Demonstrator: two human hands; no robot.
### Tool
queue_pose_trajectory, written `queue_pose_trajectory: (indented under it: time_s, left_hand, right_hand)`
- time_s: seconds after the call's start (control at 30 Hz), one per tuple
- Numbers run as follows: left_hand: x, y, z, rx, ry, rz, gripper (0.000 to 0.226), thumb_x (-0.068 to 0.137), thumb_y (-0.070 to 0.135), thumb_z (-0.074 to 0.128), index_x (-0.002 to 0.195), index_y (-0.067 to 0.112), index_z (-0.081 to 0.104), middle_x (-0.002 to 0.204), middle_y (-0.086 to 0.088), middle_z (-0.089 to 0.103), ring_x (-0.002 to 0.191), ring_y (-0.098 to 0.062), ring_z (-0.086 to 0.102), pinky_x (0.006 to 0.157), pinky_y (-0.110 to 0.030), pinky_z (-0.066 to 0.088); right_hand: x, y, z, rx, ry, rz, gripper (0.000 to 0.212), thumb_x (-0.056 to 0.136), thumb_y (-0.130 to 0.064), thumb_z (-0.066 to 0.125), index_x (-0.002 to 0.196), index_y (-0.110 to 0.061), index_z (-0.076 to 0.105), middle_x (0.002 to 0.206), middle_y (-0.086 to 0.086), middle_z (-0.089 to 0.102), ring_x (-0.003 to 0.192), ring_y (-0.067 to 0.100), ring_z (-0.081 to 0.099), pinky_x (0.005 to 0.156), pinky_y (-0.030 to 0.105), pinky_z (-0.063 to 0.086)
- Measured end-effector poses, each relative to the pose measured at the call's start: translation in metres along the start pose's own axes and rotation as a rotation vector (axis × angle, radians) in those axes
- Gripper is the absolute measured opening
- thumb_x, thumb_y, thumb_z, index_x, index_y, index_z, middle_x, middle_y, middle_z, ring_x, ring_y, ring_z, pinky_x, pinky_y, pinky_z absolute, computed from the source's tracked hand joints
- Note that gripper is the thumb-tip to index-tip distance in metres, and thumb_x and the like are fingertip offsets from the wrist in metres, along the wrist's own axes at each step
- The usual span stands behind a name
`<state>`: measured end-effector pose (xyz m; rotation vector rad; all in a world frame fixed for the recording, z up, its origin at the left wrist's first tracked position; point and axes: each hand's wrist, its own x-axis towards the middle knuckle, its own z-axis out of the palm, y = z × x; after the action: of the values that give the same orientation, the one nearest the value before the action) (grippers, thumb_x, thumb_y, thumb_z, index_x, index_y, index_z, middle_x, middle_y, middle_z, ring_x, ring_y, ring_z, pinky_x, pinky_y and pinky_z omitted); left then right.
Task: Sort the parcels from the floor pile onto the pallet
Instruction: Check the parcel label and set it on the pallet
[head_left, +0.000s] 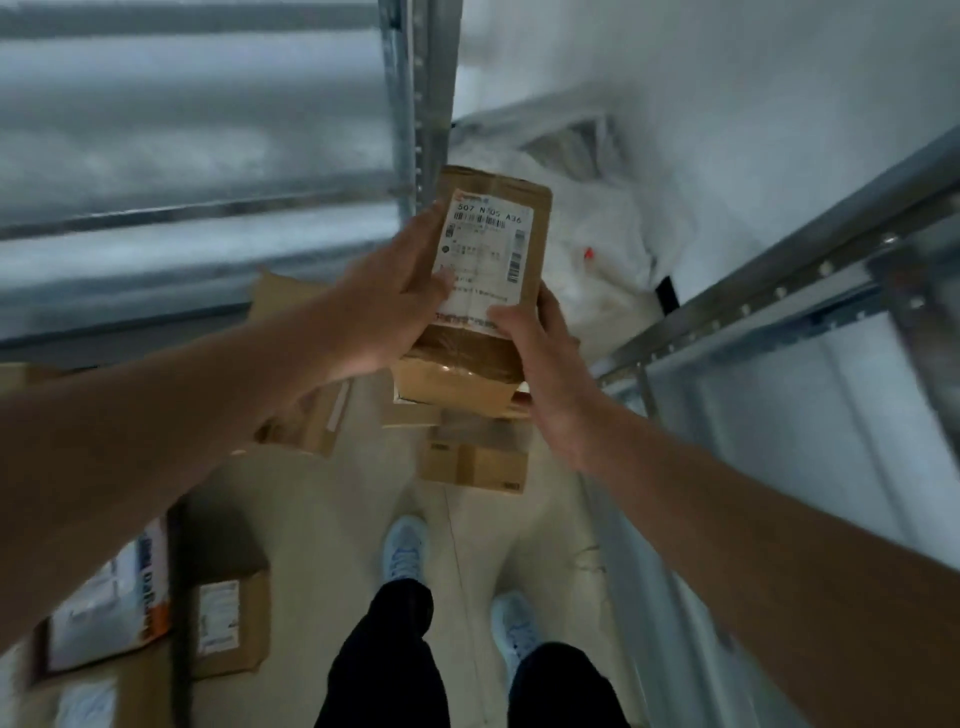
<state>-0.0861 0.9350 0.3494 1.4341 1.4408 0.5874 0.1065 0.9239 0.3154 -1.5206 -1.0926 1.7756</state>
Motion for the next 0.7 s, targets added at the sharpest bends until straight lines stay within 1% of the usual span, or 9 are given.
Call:
queue_pose_trajectory:
  time_s: [0.1,0.2,0.27,0.3,0.37,0.43,0.57,0.63,0.7]
  left_hand:
    - [-0.048,0.071,-0.032,0.153,0.080,0.061,0.065,0.110,0.033,0.045,0.162,0.042,0.008,0.136,0.002,0.060,0.092,-0.003,0.063,0.061,-0.021,0.060]
    - [-0.100,0.134,-0.053,0.164,0.227,0.156,0.075,0.109,0.028,0.049,0.159,0.051,-0.002,0.152,0.001,0.051,0.118,-0.016,0.062,0.081,-0.033,0.061]
    - [-0.136,0.172,-0.058,0.172,0.326,0.182,0.078,0.108,0.023,0.049,0.157,0.057,-0.002,0.156,0.001,0.048,0.132,-0.028,0.057,0.093,-0.046,0.057]
    - [-0.153,0.187,-0.058,0.197,0.369,0.183,0.079,0.108,0.022,0.049,0.157,0.057,-0.001,0.156,-0.001,0.048,0.134,-0.030,0.056,0.095,-0.045,0.055]
    - [-0.190,0.212,-0.060,0.256,0.457,0.191,0.077,0.109,0.022,0.048,0.157,0.059,0.002,0.154,-0.006,0.047,0.135,-0.029,0.054,0.095,-0.037,0.051]
    - [-0.234,0.234,-0.062,0.279,0.558,0.207,0.075,0.107,0.026,0.049,0.154,0.064,0.005,0.151,-0.007,0.048,0.131,-0.023,0.053,0.093,-0.032,0.050]
    - [-0.320,0.270,-0.058,0.303,0.698,0.201,0.073,0.104,0.033,0.052,0.148,0.072,0.009,0.151,-0.006,0.048,0.126,-0.021,0.057,0.089,-0.036,0.058]
    - [-0.360,0.281,-0.052,0.315,0.737,0.190,0.075,0.104,0.029,0.054,0.149,0.069,0.009,0.153,-0.004,0.047,0.123,-0.012,0.053,0.078,-0.014,0.053]
    - [-0.399,0.290,-0.042,0.329,0.777,0.160,0.076,0.105,0.027,0.054,0.151,0.067,0.008,0.153,-0.002,0.046,0.119,-0.007,0.048,0.066,-0.003,0.044]
  right_hand:
    - [-0.049,-0.066,0.011,-0.118,-0.041,-0.127,0.053,0.100,-0.036,0.061,0.148,-0.027,0.041,0.120,-0.007,0.069,0.092,-0.001,0.073,0.070,0.018,0.059]
    - [-0.097,-0.125,0.016,-0.226,-0.051,-0.265,0.031,0.100,-0.036,0.062,0.129,-0.032,0.051,0.110,-0.013,0.071,0.091,-0.003,0.073,0.068,0.013,0.057]
    - [-0.132,-0.163,0.021,-0.310,-0.020,-0.388,0.029,0.099,-0.035,0.062,0.126,-0.033,0.051,0.115,-0.009,0.068,0.104,0.008,0.072,0.078,0.022,0.061]
    - [-0.149,-0.179,0.025,-0.351,-0.012,-0.452,0.037,0.098,-0.036,0.062,0.132,-0.030,0.048,0.123,-0.003,0.065,0.114,0.015,0.067,0.088,0.031,0.062]
    - [-0.186,-0.206,0.034,-0.372,-0.031,-0.562,0.049,0.097,-0.033,0.062,0.142,-0.026,0.043,0.133,0.005,0.058,0.124,0.024,0.061,0.096,0.043,0.060]
    - [-0.226,-0.226,0.043,-0.373,-0.089,-0.665,0.055,0.094,-0.028,0.063,0.144,-0.023,0.040,0.135,0.008,0.056,0.125,0.027,0.060,0.096,0.046,0.060]
    - [-0.299,-0.253,0.049,-0.435,-0.224,-0.866,0.060,0.098,-0.016,0.062,0.151,-0.022,0.034,0.129,0.007,0.061,0.118,0.027,0.065,0.091,0.049,0.061]
    - [-0.332,-0.260,0.052,-0.463,-0.288,-0.939,0.070,0.100,-0.015,0.062,0.158,-0.025,0.025,0.133,0.008,0.059,0.121,0.026,0.063,0.093,0.049,0.060]
    - [-0.367,-0.262,0.057,-0.496,-0.360,-0.998,0.078,0.101,-0.015,0.062,0.163,-0.025,0.016,0.139,0.005,0.055,0.125,0.021,0.060,0.095,0.045,0.060]
